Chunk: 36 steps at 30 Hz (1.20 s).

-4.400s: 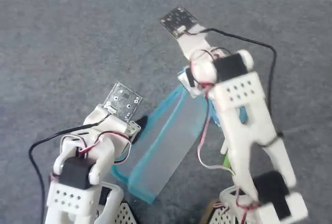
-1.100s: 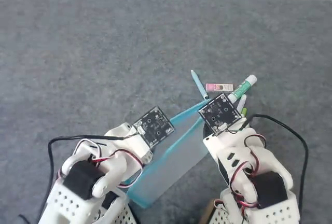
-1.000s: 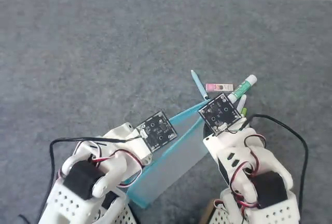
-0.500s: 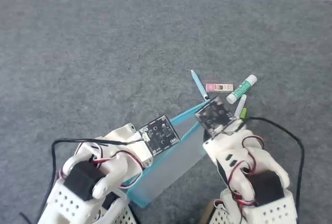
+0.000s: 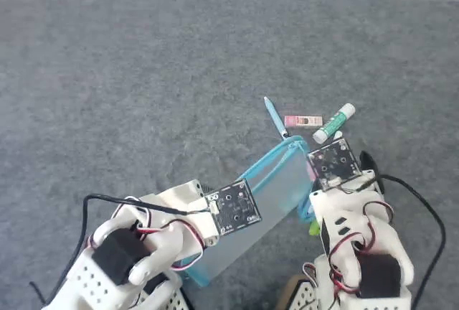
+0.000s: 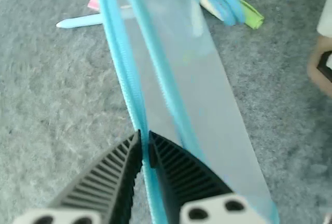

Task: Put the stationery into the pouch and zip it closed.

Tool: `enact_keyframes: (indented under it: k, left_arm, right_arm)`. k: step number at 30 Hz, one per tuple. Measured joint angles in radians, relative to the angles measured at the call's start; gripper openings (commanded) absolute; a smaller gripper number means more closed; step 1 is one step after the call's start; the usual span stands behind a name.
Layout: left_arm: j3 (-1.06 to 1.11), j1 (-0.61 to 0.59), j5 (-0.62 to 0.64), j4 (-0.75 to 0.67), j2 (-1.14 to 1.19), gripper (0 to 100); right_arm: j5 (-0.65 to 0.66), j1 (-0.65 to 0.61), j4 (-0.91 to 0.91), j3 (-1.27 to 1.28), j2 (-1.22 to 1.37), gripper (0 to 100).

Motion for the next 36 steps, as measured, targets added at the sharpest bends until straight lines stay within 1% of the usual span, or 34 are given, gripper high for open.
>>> enact_keyframes:
  k: [2,4,8,13,16,22,24,25,29,31,33,36]
  left_arm:
    - [0.003,0.005,-0.005,-0.005,0.0,13]
    - [0.006,0.005,-0.006,-0.006,0.0,15]
    - [0.008,0.005,-0.006,-0.006,0.0,11]
    - [0.028,0.005,-0.006,-0.018,0.0,1]
    - [0.034,0.009,-0.006,-0.018,0.0,1]
    - [0.032,0.002,-0.051,-0.018,0.0,1]
    - [0.015,-0.054,-0.051,-0.028,0.003,1]
    - [0.009,-0.1,-0.051,-0.044,0.006,1]
    - [0.003,-0.327,-0.034,-0.163,0.012,1]
    - [0.003,-0.417,-0.017,-0.213,0.012,1]
    - [0.003,-0.473,0.02,-0.265,0.012,1]
    - [0.058,-0.523,0.094,-0.356,0.012,1]
  right_arm:
    - [0.0,0.006,0.0,0.0,0.0,24.3]
    - [0.0,0.009,0.0,0.0,0.0,24.3]
    - [0.0,0.009,0.0,0.0,0.0,24.3]
    - [0.0,0.008,0.0,0.0,0.0,24.3]
    - [0.0,0.008,0.0,0.0,0.0,24.3]
    - [0.0,0.014,0.0,0.0,0.0,24.3]
    - [0.0,0.018,0.0,0.0,0.0,24.3]
    - [0.0,0.018,0.0,0.0,0.0,24.3]
    - [0.0,0.017,0.0,0.0,0.0,24.2]
    - [0.0,0.017,0.0,0.0,0.0,24.2]
    - [0.0,0.017,0.0,0.0,0.0,24.2]
    - [0.0,0.017,0.002,0.0,0.0,24.2]
